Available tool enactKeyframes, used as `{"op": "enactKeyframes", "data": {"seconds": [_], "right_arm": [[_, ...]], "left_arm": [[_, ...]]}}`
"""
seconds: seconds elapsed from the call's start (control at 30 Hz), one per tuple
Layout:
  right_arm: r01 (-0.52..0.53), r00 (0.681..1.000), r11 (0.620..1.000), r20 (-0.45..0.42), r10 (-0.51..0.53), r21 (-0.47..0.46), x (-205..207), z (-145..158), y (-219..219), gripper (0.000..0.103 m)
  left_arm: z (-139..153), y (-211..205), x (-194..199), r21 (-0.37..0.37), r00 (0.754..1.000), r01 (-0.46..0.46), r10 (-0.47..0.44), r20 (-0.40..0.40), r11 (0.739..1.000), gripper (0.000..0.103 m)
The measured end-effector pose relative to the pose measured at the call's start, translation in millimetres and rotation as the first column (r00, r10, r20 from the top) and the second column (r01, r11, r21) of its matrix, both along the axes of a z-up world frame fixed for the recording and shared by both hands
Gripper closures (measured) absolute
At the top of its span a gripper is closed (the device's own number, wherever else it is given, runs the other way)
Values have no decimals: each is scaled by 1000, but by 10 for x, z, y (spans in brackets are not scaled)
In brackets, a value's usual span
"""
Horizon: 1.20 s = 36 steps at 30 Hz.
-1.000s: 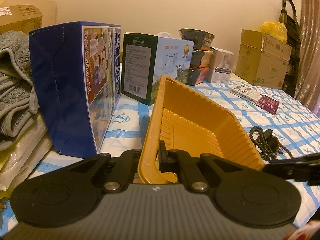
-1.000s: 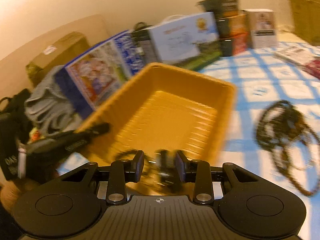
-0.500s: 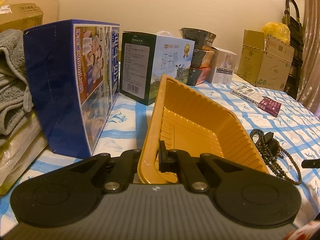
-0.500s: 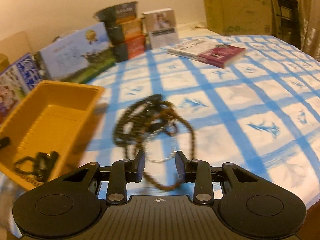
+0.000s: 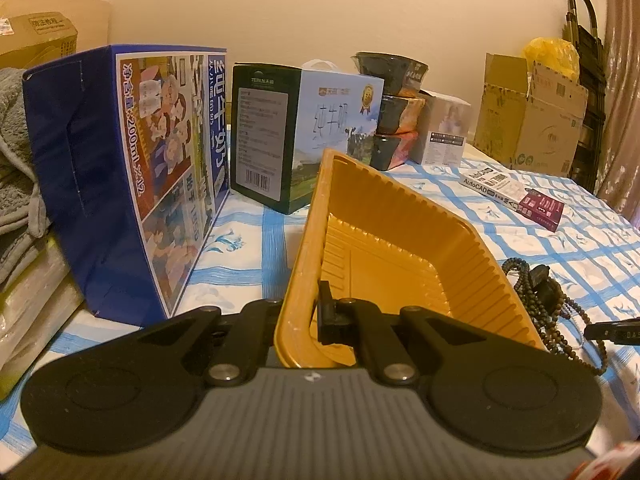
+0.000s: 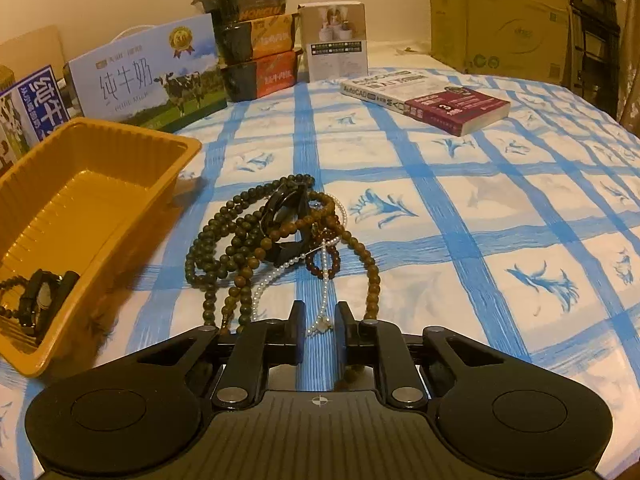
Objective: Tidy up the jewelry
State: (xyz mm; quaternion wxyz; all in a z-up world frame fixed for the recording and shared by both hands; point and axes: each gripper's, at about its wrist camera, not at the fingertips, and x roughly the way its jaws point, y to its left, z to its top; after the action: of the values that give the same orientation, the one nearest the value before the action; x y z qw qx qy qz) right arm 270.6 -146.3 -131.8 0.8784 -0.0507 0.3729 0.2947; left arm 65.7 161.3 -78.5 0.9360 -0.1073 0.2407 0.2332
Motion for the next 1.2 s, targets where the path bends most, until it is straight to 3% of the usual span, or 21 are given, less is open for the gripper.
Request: {"op": "enactKeyframes", "data": {"seconds": [0.47, 0.6, 0.8, 1.03, 1.2], "right_arm": [[14, 1000, 999, 20, -14, -30, 22, -43, 34, 95], [5, 999, 999, 53, -3, -32, -33, 29, 26, 95], [-7, 998, 999, 70, 3, 43, -133, 293, 9, 95], [-149, 988, 972, 68, 139, 183, -442, 640, 375, 95], [-291, 956, 925, 46, 289, 243, -689, 693, 845, 95]], "left_arm": [[-4, -6, 8, 2, 1000, 5, -5, -3, 1000, 98], [-7, -8, 2, -1, 1000, 5, -5, -1, 1000, 98], [-5, -15, -3, -1, 1000, 8, -8, 0, 1000, 98], [-1, -21, -13, -2, 1000, 12, -12, 0, 1000, 98], [3, -15, -18, -4, 1000, 14, -14, 0, 1000, 98]]}}
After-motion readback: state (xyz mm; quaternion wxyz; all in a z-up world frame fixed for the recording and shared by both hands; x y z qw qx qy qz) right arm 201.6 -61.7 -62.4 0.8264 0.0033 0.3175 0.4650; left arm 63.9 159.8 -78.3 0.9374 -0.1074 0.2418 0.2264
